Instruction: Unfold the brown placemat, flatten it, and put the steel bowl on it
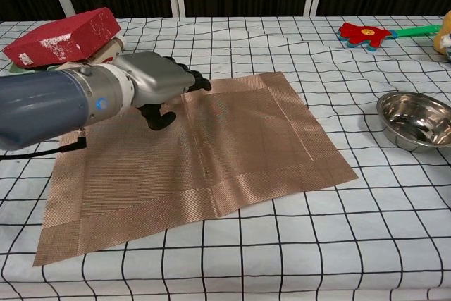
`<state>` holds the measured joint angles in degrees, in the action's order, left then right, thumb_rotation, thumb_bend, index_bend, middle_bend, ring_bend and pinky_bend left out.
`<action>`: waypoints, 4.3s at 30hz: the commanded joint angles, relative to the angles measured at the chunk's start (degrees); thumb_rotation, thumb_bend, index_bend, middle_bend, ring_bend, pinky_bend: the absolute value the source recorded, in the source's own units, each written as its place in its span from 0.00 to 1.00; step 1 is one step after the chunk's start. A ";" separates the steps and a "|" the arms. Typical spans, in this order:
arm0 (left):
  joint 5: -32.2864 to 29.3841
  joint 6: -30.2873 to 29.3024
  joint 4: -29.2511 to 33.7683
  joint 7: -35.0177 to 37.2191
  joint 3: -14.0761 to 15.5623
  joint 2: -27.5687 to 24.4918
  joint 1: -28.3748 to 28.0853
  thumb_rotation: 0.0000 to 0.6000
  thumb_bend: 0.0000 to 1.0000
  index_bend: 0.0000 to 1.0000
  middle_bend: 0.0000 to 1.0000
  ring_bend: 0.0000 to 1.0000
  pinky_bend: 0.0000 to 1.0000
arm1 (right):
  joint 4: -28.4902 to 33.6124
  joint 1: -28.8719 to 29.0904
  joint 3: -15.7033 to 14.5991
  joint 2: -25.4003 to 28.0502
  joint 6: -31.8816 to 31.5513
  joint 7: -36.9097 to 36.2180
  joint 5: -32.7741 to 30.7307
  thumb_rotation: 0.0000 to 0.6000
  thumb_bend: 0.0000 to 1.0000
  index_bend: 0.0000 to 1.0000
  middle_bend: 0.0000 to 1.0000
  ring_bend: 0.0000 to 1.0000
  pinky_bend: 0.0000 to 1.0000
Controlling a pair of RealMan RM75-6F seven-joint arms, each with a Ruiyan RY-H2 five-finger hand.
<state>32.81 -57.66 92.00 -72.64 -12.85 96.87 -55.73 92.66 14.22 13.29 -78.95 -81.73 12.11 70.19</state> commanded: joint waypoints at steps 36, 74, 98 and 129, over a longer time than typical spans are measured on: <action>-6.33 3.63 -6.38 3.30 7.86 6.49 -12.60 1.00 0.57 0.05 0.03 0.02 0.05 | -0.83 -0.07 0.54 -0.10 0.17 -0.99 -0.36 1.00 0.20 0.17 0.12 0.06 0.19; -1.55 1.74 -6.10 9.90 9.75 8.41 -15.37 1.00 0.41 0.03 0.02 0.02 0.05 | -0.70 -0.05 1.39 0.20 0.81 -1.70 -2.05 1.00 0.20 0.17 0.12 0.06 0.19; 21.88 -19.59 10.59 30.14 12.53 -10.68 2.73 1.00 0.06 0.00 0.01 0.02 0.04 | -1.73 0.24 -0.10 -0.54 1.14 -0.86 -0.32 1.00 0.15 0.17 0.12 0.06 0.19; 41.61 -39.01 2.20 57.95 18.78 -23.36 31.59 1.00 0.05 0.00 0.01 0.02 0.03 | 2.50 3.36 -6.00 -2.66 8.00 11.70 0.53 1.00 0.12 0.26 0.17 0.09 0.19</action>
<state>73.95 -96.96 94.99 -15.41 6.33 72.98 -24.78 95.56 17.33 7.49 -81.17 -73.97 23.27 70.86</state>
